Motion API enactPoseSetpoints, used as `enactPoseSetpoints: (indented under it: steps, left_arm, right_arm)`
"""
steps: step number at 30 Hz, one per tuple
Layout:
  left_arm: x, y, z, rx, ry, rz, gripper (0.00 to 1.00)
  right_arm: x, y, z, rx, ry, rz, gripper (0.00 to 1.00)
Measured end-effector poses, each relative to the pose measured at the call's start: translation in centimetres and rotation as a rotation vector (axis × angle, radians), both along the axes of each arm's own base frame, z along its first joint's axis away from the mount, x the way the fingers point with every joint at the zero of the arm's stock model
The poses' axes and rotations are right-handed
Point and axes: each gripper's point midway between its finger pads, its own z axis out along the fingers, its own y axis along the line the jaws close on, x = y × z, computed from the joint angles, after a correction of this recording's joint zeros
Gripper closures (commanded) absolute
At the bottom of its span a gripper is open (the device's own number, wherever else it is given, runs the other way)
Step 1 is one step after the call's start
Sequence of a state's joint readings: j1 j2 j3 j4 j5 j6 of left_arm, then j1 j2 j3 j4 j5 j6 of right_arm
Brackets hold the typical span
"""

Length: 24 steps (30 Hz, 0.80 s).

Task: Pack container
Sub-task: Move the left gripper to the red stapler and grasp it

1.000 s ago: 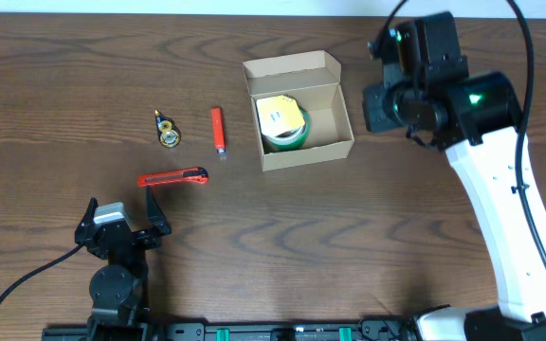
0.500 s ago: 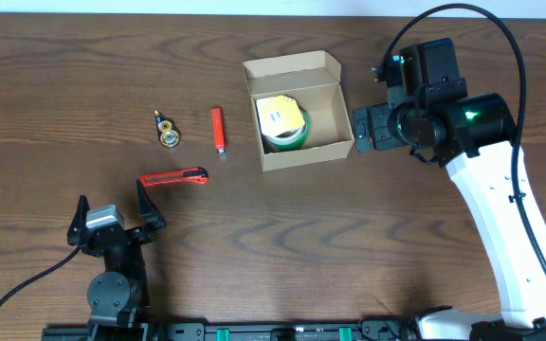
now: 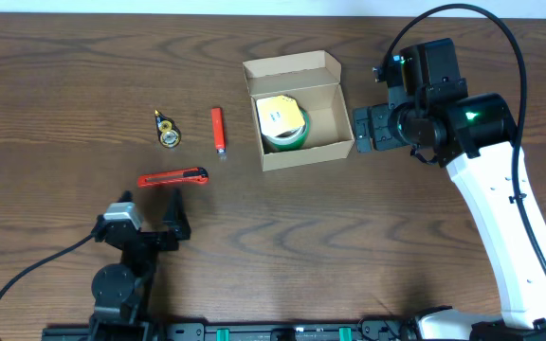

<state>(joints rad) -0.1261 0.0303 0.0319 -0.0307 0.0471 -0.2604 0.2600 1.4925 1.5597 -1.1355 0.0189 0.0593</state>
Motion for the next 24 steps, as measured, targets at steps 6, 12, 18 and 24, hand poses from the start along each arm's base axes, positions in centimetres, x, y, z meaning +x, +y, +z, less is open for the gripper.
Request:
enactPoseSetpoints:
  steps: [6, 12, 18, 24]
  left_arm:
    - [-0.7, -0.1, 3.4, -0.011, 0.121, -0.006, 0.04]
    - [0.8, 1.8, 9.2, 0.109, 0.247, 0.093, 0.04]
    - [5.1, 3.5, 12.1, 0.269, 0.420, 0.186, 0.05]
    - [11.2, 3.5, 11.6, 0.344, 0.487, 0.203, 0.05]
  right_arm:
    - [0.0, 0.0, 0.0, 0.000, 0.001, 0.000, 0.01]
    - [-0.1, 0.0, 0.0, 0.000, 0.002, 0.000, 0.01]
    - [-0.1, 0.0, -0.1, -0.001, 0.003, 0.000, 0.01]
    - [-0.1, 0.0, -0.1, -0.001, 0.003, 0.000, 0.01]
